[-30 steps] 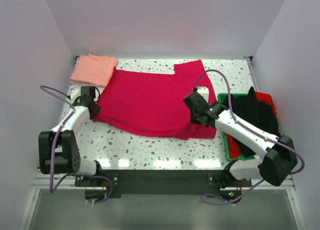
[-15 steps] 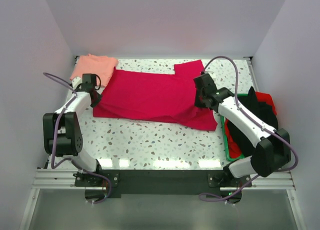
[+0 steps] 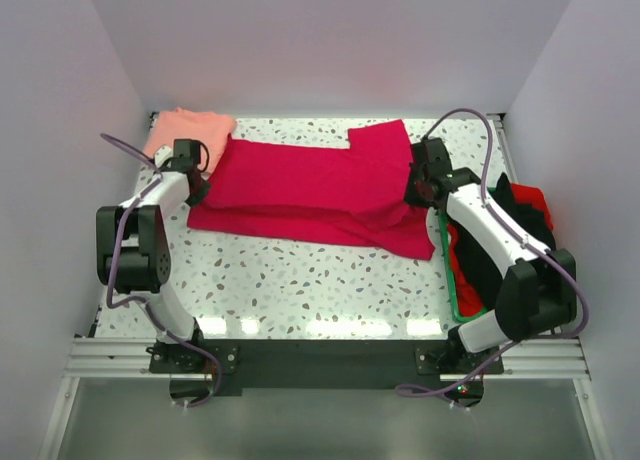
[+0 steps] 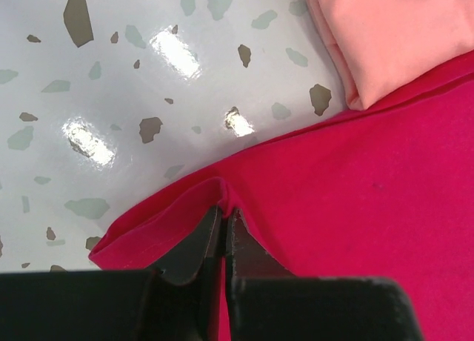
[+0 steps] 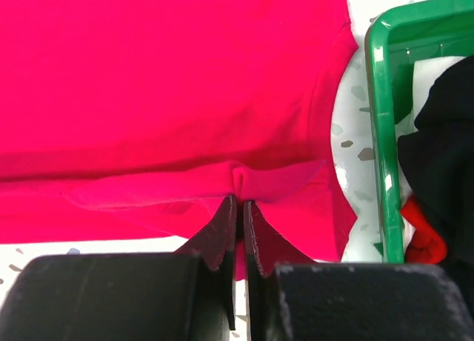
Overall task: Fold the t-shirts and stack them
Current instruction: Fold the tshirt
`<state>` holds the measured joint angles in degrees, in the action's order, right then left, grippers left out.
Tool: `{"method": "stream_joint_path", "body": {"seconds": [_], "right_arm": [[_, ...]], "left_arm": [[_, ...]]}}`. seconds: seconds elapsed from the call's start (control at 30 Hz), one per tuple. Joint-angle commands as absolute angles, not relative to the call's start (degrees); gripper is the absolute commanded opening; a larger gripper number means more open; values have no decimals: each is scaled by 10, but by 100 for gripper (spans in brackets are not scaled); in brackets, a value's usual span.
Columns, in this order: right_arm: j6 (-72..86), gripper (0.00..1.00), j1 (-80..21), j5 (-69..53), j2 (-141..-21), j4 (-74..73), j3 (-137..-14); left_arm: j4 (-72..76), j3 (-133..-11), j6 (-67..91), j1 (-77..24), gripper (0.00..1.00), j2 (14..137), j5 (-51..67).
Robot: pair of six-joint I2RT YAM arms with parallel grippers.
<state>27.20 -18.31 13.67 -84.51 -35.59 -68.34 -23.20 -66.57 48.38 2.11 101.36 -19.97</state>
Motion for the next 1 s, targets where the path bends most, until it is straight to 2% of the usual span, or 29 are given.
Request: {"method": "stream_joint_path", "body": {"seconds": [0.0, 0.33, 0.43, 0.53, 0.63, 0.77, 0.97], "right_arm": [[258, 0, -171, 118, -859, -330, -693], [255, 0, -149, 103, -905, -319, -716], [255, 0, -143, 103, -921, -318, -721], [256, 0, -137, 94, -932, -311, -722], [261, 0, -131, 91, -943, -309, -729], [262, 0, -127, 86, -958, -312, -744], [264, 0, -127, 78, -977, -308, -747]], "left_arm": [[-214, -696, 471, 19, 8, 1019, -207], [-201, -712, 459, 18, 21, 1027, -197], [-201, -718, 453, 18, 30, 1030, -192], [-195, -708, 450, 19, 47, 1016, -192], [-191, -687, 455, 19, 56, 987, -195], [-196, -636, 485, 20, 57, 945, -196], [-172, -495, 563, 19, 56, 861, -211]]}}
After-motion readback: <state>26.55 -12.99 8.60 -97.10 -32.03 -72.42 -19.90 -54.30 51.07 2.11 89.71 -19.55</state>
